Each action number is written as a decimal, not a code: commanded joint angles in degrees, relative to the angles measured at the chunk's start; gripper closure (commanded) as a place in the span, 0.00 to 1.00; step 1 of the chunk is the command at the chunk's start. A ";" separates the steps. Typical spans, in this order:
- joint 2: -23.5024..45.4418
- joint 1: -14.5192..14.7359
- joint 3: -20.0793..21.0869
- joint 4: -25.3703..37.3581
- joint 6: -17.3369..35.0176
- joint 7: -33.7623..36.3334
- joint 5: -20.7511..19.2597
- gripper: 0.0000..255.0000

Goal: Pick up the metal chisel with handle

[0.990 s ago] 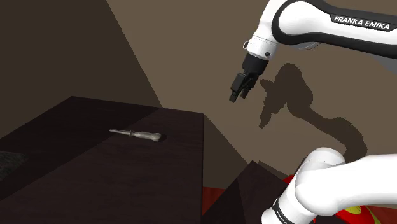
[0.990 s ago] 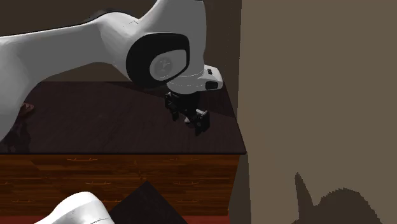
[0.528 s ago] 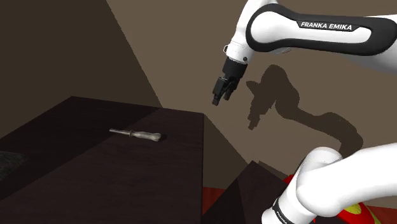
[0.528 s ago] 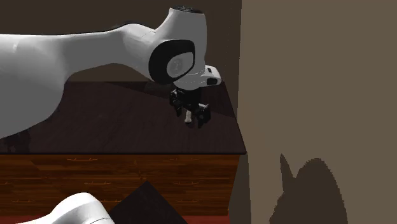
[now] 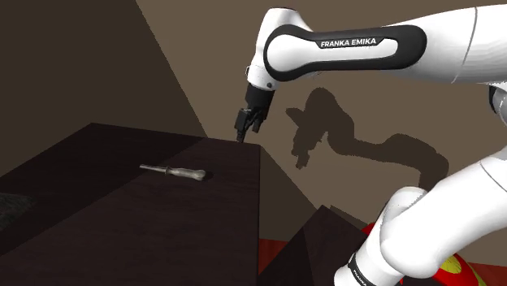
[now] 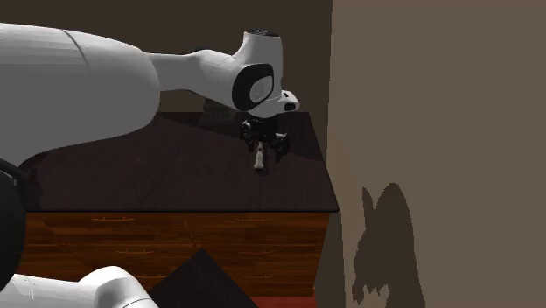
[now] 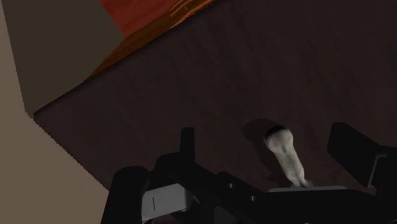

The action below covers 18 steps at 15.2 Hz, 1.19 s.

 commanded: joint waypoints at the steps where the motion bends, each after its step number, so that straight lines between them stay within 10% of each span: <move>1: 3.87 0.60 1.18 2.16 1.67 0.18 -0.53 0.00; 18: 39.41 8.26 8.19 31.47 5.69 4.83 -12.24 0.00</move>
